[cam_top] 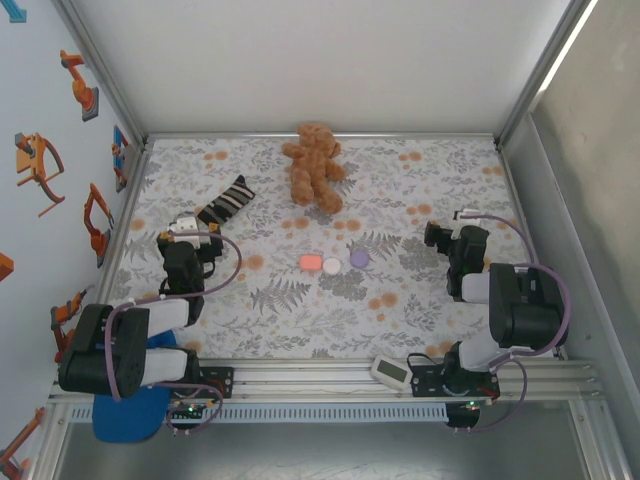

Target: Insert the wireless bluetooth earbuds into the charging case

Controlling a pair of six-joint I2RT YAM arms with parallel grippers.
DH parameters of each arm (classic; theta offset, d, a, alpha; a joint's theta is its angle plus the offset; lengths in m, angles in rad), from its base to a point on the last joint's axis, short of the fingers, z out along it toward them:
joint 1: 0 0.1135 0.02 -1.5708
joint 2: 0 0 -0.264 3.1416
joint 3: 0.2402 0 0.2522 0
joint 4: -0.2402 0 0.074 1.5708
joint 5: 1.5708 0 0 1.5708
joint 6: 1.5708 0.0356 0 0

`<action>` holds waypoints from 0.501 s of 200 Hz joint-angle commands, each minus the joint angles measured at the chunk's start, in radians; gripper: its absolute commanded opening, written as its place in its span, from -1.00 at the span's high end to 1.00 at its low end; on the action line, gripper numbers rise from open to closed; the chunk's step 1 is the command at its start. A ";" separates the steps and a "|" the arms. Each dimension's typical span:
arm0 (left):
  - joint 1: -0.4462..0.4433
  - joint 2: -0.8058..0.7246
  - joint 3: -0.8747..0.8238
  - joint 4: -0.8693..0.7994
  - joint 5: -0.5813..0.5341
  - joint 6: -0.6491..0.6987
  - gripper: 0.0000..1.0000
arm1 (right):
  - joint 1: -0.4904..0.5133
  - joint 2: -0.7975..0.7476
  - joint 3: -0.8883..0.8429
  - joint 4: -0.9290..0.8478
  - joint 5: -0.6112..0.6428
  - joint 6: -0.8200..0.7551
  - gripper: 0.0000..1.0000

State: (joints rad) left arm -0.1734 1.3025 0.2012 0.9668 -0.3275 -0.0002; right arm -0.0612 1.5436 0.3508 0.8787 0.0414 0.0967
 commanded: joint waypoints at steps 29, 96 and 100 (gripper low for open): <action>0.014 0.146 -0.017 0.232 0.004 0.036 -0.93 | 0.002 -0.002 0.026 0.009 0.011 0.005 -0.99; 0.062 0.240 0.117 0.051 0.047 -0.006 -0.93 | 0.004 -0.001 0.028 0.005 0.012 0.003 -0.99; 0.071 0.233 0.140 -0.011 0.061 -0.012 -0.92 | 0.004 -0.002 0.029 0.005 0.012 0.003 -0.99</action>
State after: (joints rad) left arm -0.1276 1.5631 0.2462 1.1160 -0.3088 0.0135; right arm -0.0612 1.5436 0.3527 0.8711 0.0414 0.0967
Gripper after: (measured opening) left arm 0.964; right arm 0.997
